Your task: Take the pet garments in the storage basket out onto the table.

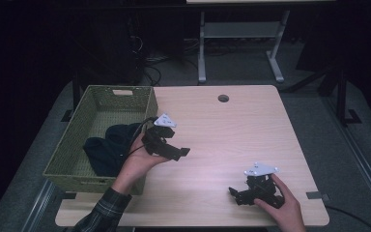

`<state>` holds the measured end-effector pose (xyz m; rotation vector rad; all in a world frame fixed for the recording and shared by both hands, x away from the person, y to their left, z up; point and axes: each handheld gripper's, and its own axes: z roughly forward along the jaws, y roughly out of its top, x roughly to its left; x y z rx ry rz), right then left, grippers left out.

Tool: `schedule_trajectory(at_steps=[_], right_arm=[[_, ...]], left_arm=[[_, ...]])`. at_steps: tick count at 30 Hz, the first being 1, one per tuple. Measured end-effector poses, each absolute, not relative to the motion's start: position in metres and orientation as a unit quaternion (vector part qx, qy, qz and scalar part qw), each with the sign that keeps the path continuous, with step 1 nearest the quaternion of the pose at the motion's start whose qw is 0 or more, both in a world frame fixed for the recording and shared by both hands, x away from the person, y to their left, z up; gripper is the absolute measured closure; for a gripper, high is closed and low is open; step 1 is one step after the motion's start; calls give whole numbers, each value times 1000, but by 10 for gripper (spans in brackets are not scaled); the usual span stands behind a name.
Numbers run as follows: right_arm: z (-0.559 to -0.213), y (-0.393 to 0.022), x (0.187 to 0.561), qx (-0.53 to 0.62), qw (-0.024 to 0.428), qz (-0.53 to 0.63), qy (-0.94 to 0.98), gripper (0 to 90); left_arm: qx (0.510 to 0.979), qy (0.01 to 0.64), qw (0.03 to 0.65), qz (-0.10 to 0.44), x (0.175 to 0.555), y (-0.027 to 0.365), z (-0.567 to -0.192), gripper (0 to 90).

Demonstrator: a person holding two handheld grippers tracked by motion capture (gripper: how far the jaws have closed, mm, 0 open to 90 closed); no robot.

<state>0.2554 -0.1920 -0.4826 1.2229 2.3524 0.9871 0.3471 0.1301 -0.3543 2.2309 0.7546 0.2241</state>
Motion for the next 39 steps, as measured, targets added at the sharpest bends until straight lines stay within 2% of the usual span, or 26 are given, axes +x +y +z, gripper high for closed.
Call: schedule_trajectory(at_steps=[27,39], right_arm=[[-483,-192,255,427,156,345,821,0],[-483,-192,255,427,156,345,821,0]], left_arm=[[863,322,377,99,357,174,-339,148],[849,345,383,114,359,206,-330,204]])
